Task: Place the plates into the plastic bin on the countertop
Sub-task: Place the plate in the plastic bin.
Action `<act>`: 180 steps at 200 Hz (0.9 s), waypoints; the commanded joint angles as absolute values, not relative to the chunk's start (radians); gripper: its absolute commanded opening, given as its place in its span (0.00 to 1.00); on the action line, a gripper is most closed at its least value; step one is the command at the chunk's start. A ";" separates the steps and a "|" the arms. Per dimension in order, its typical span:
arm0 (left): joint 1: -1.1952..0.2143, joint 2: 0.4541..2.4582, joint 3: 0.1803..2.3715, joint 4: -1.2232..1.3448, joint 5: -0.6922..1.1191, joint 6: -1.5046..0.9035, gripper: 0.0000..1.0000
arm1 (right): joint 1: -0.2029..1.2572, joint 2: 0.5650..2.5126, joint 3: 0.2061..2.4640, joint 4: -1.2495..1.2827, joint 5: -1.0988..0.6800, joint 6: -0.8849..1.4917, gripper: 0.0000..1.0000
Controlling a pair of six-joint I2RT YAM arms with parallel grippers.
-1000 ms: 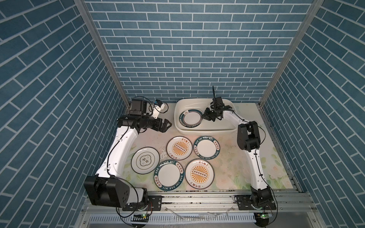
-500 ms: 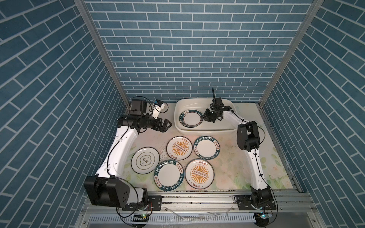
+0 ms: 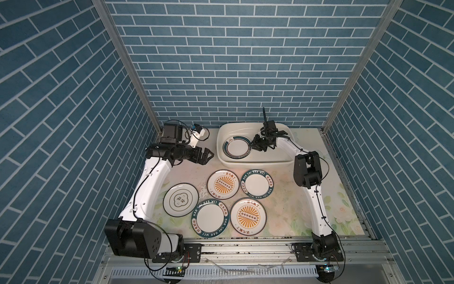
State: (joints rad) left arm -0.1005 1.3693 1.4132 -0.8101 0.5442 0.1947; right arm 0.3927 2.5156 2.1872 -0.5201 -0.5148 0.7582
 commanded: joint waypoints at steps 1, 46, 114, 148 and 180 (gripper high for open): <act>-0.095 1.366 1.401 -0.806 0.561 0.195 1.00 | 0.404 2.542 2.214 -0.557 -0.529 0.734 0.26; -0.095 1.365 1.405 -0.808 0.563 0.196 1.00 | 0.406 2.528 2.229 -0.626 -0.466 0.692 0.29; -0.095 1.373 1.423 -0.828 0.537 0.223 1.00 | 0.405 2.339 2.176 -0.675 -0.275 0.599 0.31; -0.095 1.375 1.429 -0.848 0.529 0.249 1.00 | 0.405 2.145 2.111 -0.693 -0.175 0.535 0.32; -0.095 1.375 1.437 -0.865 0.537 0.270 0.99 | 0.405 1.938 1.948 -0.678 -0.142 0.534 0.32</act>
State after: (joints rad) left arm -0.1005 1.3701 1.4139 -0.8272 0.5358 0.2356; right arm 0.4011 2.0998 2.0514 -0.6670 -0.2119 0.5762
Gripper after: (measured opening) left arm 0.995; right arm 0.319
